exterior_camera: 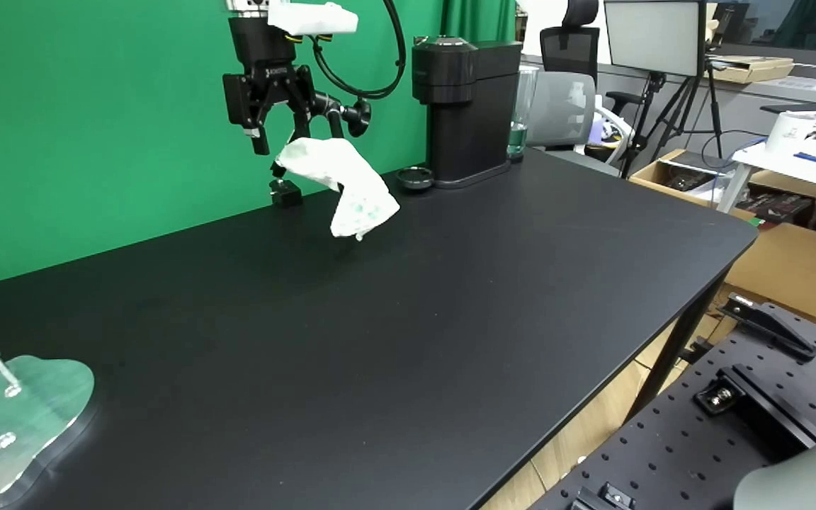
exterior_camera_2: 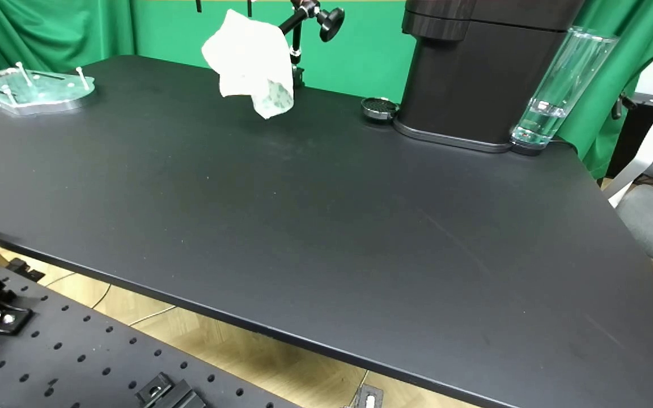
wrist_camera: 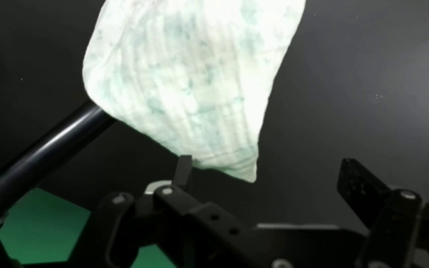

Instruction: Hang the cloth on the black stand

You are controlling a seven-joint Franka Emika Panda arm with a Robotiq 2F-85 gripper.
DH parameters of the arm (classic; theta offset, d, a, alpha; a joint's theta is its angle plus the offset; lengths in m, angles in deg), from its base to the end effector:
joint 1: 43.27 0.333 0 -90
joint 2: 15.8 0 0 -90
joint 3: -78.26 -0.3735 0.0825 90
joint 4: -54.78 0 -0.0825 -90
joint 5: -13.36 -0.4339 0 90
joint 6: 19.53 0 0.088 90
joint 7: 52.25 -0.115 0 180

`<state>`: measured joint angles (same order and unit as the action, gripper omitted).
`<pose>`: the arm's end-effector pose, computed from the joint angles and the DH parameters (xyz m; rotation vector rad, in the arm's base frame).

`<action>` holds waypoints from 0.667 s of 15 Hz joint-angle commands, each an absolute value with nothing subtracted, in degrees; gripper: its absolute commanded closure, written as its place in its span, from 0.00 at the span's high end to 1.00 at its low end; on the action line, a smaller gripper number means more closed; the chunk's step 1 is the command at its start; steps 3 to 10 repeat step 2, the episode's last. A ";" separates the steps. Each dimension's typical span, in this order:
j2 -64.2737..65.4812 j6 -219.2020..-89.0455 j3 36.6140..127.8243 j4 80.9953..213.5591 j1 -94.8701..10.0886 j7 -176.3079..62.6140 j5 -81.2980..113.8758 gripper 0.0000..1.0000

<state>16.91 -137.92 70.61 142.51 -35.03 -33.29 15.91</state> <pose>0.7466 0.1925 0.3389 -2.9635 -0.9333 0.0461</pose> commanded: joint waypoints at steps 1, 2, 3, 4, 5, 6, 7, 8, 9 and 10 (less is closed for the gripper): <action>17.00 -137.72 70.17 142.30 -35.47 -33.52 16.23 1.00; 17.00 -137.72 70.19 142.30 -35.47 -33.53 16.23 1.00; 17.00 -137.72 70.19 142.30 -35.47 -33.53 16.23 1.00; 17.00 -137.72 70.19 142.30 -35.47 -33.53 16.23 1.00; 17.00 -137.72 70.19 142.30 -35.47 -33.53 16.23 1.00; 17.00 -137.72 70.19 142.30 -35.47 -33.53 16.23 1.00; 17.00 -137.72 70.19 142.30 -35.47 -33.53 16.23 1.00; 17.00 -137.72 70.19 142.30 -35.47 -33.53 16.23 1.00; 17.00 -137.72 70.19 142.30 -35.47 -33.53 16.23 1.00; 17.00 -137.72 70.19 142.30 -35.47 -33.53 16.23 1.00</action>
